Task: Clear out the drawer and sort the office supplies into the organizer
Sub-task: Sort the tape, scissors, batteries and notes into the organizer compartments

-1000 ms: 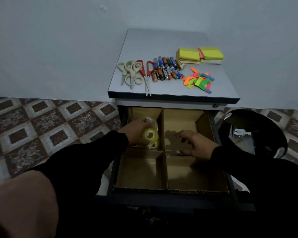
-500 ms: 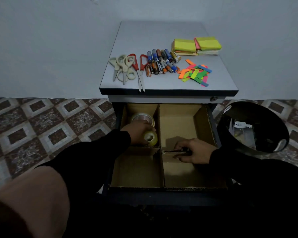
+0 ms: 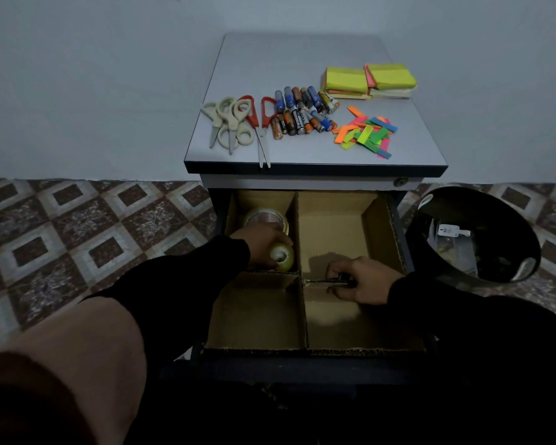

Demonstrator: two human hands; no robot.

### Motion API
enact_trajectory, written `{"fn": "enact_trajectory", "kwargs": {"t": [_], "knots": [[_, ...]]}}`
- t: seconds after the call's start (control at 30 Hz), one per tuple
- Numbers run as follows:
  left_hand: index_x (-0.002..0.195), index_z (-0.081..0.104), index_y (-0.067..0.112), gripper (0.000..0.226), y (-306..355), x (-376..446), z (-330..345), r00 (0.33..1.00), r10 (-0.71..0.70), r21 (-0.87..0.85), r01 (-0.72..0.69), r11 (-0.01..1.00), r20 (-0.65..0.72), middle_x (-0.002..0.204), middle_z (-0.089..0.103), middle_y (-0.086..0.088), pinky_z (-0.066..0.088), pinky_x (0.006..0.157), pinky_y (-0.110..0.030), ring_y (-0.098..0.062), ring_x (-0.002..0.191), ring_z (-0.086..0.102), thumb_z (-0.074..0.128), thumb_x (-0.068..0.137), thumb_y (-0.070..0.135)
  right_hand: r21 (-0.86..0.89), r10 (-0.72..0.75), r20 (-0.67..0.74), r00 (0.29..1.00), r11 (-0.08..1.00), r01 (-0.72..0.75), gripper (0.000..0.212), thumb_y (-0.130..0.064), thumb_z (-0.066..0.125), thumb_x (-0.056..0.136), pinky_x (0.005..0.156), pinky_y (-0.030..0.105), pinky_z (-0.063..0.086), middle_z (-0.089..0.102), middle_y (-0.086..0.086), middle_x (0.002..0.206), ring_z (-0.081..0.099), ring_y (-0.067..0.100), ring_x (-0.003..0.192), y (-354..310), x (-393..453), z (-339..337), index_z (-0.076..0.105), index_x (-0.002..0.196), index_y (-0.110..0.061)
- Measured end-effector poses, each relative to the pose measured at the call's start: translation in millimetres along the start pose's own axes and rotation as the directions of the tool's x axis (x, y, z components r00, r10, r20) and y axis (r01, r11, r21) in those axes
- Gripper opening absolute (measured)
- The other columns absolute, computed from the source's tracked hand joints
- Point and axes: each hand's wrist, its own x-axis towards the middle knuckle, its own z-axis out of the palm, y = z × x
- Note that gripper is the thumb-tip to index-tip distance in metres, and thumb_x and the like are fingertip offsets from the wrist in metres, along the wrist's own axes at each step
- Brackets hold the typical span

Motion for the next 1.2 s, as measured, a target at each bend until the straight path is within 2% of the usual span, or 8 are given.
{"fn": "enact_trajectory", "kwargs": {"t": [0.47,0.73,0.8,0.9,1.0,1.07,1.2], "knots": [[0.133,0.049,0.03,0.055,0,7,-3,0.998,0.022,0.082,-0.027,0.996,0.066,0.14,0.041,-0.002,0.033,0.108,-0.042,-0.025,0.133,0.035,0.068,0.082,0.02,0.043,0.003,0.005,1.0,0.999,-0.004,0.01,-0.028,0.061,0.086,0.076,0.033,0.048,0.061,-0.005,0.088,0.058,0.014,0.081,3,2,1,0.052,0.088,-0.031],[0.137,0.044,0.029,0.059,1,5,-4,0.997,0.004,0.054,-0.008,0.999,0.072,0.144,0.036,-0.005,0.032,0.109,-0.041,-0.027,0.133,0.034,0.067,0.084,0.019,0.055,0.013,-0.006,1.0,0.998,-0.013,0.01,-0.026,0.062,0.086,0.077,0.033,0.048,0.062,-0.004,0.088,0.059,0.016,0.083,2,3,1,0.053,0.088,-0.029],[0.139,0.043,0.028,0.058,4,2,-7,0.999,-0.019,0.008,0.019,1.0,0.031,0.145,0.035,-0.005,0.033,0.108,-0.036,-0.024,0.132,0.035,0.066,0.085,0.02,0.062,0.022,0.002,1.0,0.998,-0.022,0.01,-0.025,0.062,0.086,0.078,0.031,0.047,0.061,-0.005,0.089,0.059,0.015,0.084,1,2,1,0.053,0.088,-0.029],[0.132,0.051,0.024,0.051,4,-5,-13,0.996,-0.022,-0.121,0.011,0.993,-0.09,0.137,0.047,-0.003,0.038,0.103,-0.031,-0.02,0.123,0.046,0.067,0.084,0.021,0.099,0.038,0.03,0.999,0.994,-0.041,0.012,-0.027,0.063,0.085,0.082,0.032,0.048,0.061,-0.006,0.093,0.059,0.017,0.088,-1,0,-5,0.054,0.093,-0.029],[0.121,0.062,0.022,0.04,5,-16,-22,0.98,-0.044,-0.262,-0.009,0.965,-0.196,0.12,0.06,-0.003,0.047,0.094,-0.036,-0.018,0.107,0.057,0.07,0.082,0.024,0.148,0.045,0.02,0.999,0.988,-0.047,0.022,-0.023,0.064,0.084,0.089,0.023,0.045,0.06,-0.007,0.105,0.058,0.013,0.098,-8,-4,-21,0.057,0.105,-0.023],[0.116,0.065,0.019,0.037,7,-24,-32,0.968,-0.024,-0.293,-0.052,0.955,-0.249,0.112,0.064,-0.005,0.049,0.089,-0.039,-0.02,0.1,0.059,0.071,0.081,0.025,0.163,0.042,-0.024,0.999,0.986,-0.038,0.025,-0.019,0.064,0.085,0.09,0.019,0.043,0.06,-0.005,0.109,0.057,0.011,0.102,-14,-6,-38,0.056,0.108,-0.022],[0.112,0.066,0.017,0.035,16,-34,-66,0.943,-0.024,-0.315,-0.086,0.945,-0.332,0.108,0.063,-0.004,0.049,0.088,-0.034,-0.017,0.095,0.059,0.072,0.08,0.027,0.144,0.042,-0.119,0.992,0.989,-0.025,0.032,-0.019,0.066,0.084,0.094,0.03,0.047,0.061,-0.002,0.11,0.06,0.015,0.1,-26,-6,-81,0.054,0.114,-0.02]]}}
